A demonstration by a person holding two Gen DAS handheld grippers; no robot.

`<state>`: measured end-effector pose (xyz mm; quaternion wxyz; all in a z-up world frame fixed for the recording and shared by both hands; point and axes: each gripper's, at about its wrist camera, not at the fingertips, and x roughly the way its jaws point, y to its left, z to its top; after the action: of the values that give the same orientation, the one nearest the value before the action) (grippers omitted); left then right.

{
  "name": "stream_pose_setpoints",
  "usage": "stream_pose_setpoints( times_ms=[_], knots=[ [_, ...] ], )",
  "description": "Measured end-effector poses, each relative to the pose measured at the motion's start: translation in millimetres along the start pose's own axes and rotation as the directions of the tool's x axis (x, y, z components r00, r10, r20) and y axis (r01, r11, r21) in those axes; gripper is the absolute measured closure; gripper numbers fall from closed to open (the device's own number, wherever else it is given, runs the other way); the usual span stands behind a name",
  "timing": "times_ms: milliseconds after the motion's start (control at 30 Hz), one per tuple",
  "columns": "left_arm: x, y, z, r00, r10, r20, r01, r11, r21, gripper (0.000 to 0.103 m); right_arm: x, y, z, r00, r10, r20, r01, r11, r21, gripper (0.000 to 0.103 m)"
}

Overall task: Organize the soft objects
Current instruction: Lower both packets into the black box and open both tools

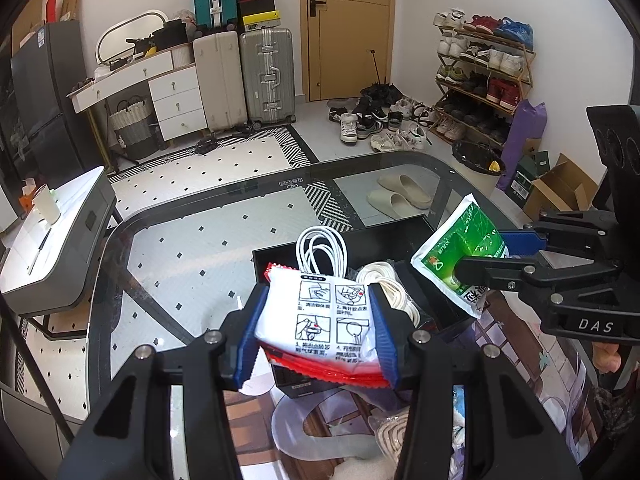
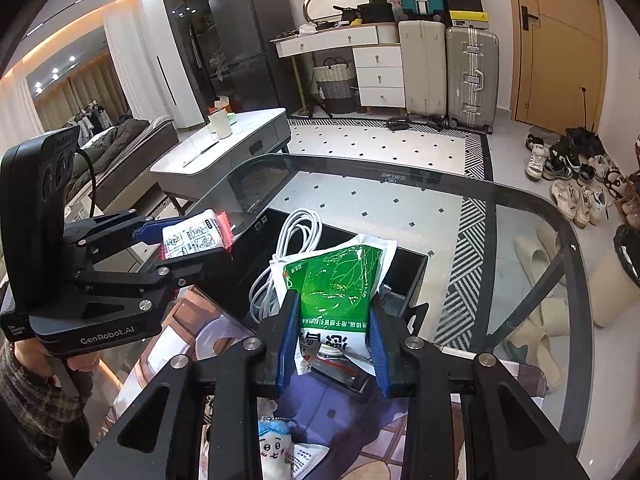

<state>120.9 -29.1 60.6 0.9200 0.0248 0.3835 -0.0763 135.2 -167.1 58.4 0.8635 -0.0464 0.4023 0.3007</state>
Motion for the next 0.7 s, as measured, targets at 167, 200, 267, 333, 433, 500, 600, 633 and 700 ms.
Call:
stream_pose_setpoints(
  times_ms=[167,200,267,333,433,500,600,633,700],
  knots=[
    [11,-1,1,1.000,-0.003,-0.006,0.003,1.000,-0.006,0.055,10,-1,3,1.000,-0.001,-0.002,0.001,1.000,-0.002,0.071],
    [14,0,2,1.000,-0.005,-0.009,0.005,1.000,-0.009,0.055,14,-1,4,1.000,0.000,-0.008,0.000,1.000,-0.005,0.071],
    [20,1,2,1.000,-0.007,-0.013,0.007,1.000,-0.016,0.055,20,-1,4,1.000,0.000,-0.016,0.000,1.000,-0.011,0.071],
    [26,3,2,1.000,-0.012,-0.020,0.011,1.000,-0.022,0.055,24,-3,4,1.000,0.005,-0.019,-0.005,1.000,-0.009,0.071],
    [34,4,1,0.999,-0.017,-0.030,0.016,1.000,-0.025,0.055,32,-6,6,1.000,0.008,-0.026,-0.008,1.000,-0.006,0.071],
    [39,4,0,0.999,-0.019,-0.037,0.018,1.000,-0.023,0.055,38,-7,6,0.999,0.008,-0.034,-0.009,1.000,-0.008,0.071],
    [47,1,1,0.998,-0.023,-0.050,0.022,1.000,-0.022,0.055,48,-9,8,0.999,0.009,-0.045,-0.009,1.000,-0.011,0.071],
    [49,1,1,0.998,-0.024,-0.054,0.023,1.000,-0.021,0.055,51,-10,8,0.999,0.010,-0.048,-0.010,1.000,-0.011,0.071],
    [53,1,1,0.998,-0.027,-0.061,0.026,0.999,-0.022,0.055,55,-12,9,0.999,0.011,-0.053,-0.012,1.000,-0.011,0.071]
  ],
)
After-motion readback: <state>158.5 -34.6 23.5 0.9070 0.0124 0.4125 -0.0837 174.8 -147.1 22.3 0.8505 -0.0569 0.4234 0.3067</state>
